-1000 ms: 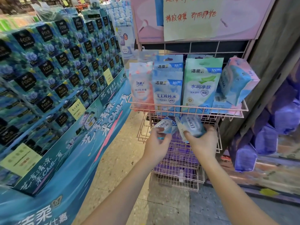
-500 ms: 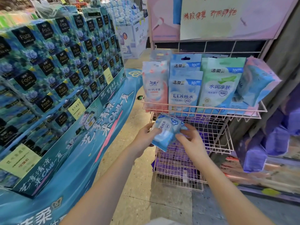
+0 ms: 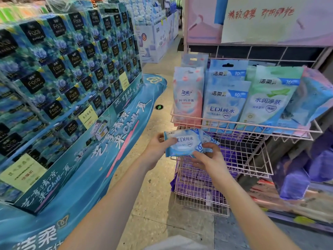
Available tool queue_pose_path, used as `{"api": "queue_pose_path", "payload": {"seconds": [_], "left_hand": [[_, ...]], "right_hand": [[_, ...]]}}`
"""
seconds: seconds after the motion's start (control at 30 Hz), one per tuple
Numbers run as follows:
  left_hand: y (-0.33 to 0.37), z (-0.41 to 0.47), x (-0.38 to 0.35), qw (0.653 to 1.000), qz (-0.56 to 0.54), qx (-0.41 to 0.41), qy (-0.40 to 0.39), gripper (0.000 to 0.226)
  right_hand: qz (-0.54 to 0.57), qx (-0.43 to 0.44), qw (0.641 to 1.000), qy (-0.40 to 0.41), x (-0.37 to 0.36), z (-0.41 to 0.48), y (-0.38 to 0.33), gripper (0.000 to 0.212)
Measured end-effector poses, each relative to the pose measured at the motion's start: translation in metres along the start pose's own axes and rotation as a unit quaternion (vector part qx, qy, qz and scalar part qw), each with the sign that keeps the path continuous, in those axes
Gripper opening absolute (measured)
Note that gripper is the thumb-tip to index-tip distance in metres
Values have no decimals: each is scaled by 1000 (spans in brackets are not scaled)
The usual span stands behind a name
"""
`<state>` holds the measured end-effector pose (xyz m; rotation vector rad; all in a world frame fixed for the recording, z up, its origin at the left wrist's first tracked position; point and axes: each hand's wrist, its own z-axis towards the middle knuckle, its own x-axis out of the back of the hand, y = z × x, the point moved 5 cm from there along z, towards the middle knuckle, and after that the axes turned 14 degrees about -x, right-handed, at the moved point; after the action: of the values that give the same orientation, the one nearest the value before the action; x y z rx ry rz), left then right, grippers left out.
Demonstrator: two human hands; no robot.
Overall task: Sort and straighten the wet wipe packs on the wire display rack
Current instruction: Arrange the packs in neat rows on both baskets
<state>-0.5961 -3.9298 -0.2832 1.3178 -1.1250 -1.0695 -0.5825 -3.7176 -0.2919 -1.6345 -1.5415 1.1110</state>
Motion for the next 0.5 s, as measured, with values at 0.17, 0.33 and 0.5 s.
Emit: {"api": "queue_pose_path", "payload": {"seconds": [0.17,0.33,0.5], "left_hand": [[-2,4,-1,998,6,-40,-56,74],[-6,11,10,997,19,-36,-62,68],[-11,17,20,998,7,-15,-59,63]], "right_hand": [[-48,27,998,21,-6,4,-1,29],[-103,10,994,19,7,17,-2,24],[-212,46,943,252,53,53,-29,30]]}}
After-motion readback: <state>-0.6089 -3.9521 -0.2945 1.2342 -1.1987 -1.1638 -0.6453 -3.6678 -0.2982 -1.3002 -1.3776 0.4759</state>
